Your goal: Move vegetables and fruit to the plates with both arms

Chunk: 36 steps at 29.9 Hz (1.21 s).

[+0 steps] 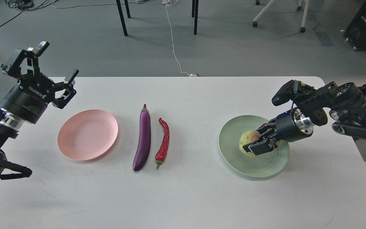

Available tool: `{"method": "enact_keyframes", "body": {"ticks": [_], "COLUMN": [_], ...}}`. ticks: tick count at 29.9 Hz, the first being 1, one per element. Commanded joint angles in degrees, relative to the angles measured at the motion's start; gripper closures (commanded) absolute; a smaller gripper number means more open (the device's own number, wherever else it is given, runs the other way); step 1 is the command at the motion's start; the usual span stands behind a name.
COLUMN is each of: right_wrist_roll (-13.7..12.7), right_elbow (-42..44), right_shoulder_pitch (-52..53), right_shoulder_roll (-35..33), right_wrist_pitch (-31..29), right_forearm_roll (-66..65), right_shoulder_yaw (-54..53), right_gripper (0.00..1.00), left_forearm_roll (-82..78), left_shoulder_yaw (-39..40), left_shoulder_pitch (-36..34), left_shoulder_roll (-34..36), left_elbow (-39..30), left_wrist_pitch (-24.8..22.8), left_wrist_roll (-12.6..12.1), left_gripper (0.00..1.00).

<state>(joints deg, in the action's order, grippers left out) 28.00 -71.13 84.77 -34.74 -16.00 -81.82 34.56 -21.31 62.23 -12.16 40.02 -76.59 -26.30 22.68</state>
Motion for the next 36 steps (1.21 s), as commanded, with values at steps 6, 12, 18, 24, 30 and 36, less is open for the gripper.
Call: {"method": "enact_keyframes", "body": {"ticks": [6, 12, 18, 24, 30, 36], "right_wrist_roll": [0.0, 0.0, 0.0, 0.0, 0.0, 0.0], "right_elbow": [0.2, 1.0, 7.2, 11.2, 11.2, 11.4], "right_shoulder_pitch": [-2.1, -14.0, -33.9, -47.8, -49.8, -49.8], "right_shoulder_roll": [-6.7, -9.3, -8.0, -4.6, -5.0, -4.6], "right_wrist_pitch": [0.2, 0.4, -0.2, -0.8, -2.3, -2.4], "right_forearm_roll": [12.4, 45.3, 64.5, 67.1, 67.1, 67.1], "right_shoulder_yaw": [-14.7, -27.8, -43.2, -57.9, -59.7, -59.8], "right_gripper": [0.02, 0.02, 0.01, 0.01, 0.01, 0.01], "left_forearm_roll": [-5.1, -17.9, -46.4, -71.9, -77.6, -77.8], "left_shoulder_yaw": [0.2, -0.8, -2.3, -15.4, -26.8, -34.9], "left_shoulder_pitch": [-0.3, -3.7, -8.4, -15.9, -23.9, -29.8], "left_shoulder_roll": [0.9, 0.5, -0.3, -1.9, -2.2, -7.8], "left_elbow": [0.0, -0.2, -0.1, -0.1, 0.6, 6.1], "left_wrist_pitch": [-0.2, -0.5, -0.4, 0.7, 1.2, 1.1], "left_wrist_roll": [0.3, 0.3, 0.2, -0.5, -7.3, -11.0], "left_gripper": [0.01, 0.01, 0.01, 0.01, 0.01, 0.01]}}
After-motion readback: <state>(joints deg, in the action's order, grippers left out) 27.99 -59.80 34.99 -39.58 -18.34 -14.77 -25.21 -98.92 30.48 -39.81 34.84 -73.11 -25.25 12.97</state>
